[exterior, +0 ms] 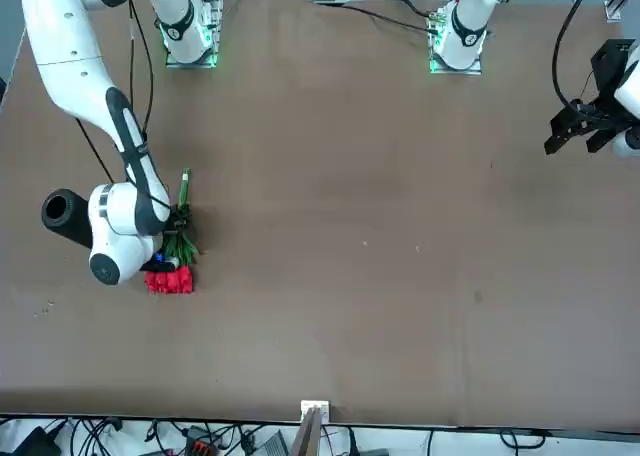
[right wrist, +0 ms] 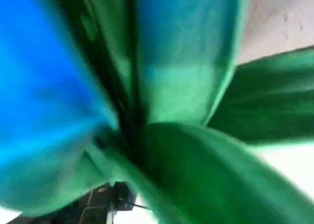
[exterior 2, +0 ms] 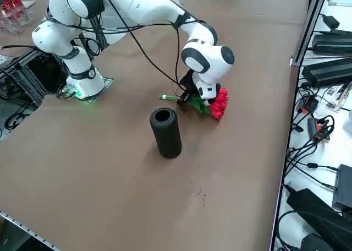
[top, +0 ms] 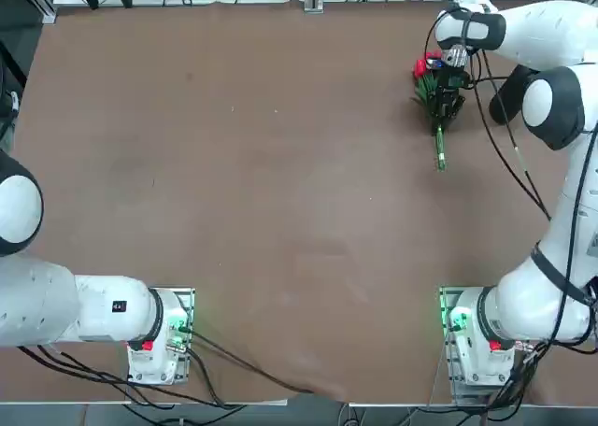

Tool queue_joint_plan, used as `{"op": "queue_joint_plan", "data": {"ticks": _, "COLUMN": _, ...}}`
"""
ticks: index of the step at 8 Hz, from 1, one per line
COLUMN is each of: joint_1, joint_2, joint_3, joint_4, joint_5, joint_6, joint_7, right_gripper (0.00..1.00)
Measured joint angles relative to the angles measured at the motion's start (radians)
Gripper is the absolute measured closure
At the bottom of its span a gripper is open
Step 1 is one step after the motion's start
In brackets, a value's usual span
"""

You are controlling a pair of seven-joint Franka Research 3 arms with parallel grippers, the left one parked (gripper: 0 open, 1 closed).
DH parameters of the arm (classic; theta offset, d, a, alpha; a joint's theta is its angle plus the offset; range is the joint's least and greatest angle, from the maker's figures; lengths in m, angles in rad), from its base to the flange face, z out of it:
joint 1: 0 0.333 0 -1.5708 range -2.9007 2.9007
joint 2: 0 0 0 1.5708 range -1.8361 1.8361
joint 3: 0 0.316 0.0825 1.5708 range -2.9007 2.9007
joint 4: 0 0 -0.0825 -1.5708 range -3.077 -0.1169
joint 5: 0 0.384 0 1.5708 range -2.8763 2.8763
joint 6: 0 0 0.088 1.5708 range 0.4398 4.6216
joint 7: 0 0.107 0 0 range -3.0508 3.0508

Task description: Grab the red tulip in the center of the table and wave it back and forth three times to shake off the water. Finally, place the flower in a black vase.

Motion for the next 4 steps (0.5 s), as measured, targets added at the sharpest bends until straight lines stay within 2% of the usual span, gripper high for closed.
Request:
{"op": "queue_joint_plan", "data": {"ticks": 2, "joint_1": 0.003, "joint_2": -0.004, "joint_3": 0.002, "joint_4": 0.03, "joint_5": 0.0, "joint_6": 0.011, "joint_7": 0.005, "right_gripper": 0.84}}
{"op": "queue_joint_plan", "data": {"ticks": 4, "joint_1": 0.009, "joint_2": -0.067, "joint_3": 0.004, "joint_4": 0.06, "joint_5": 0.0, "joint_6": -0.013, "joint_7": 0.069, "right_gripper": 0.85}}
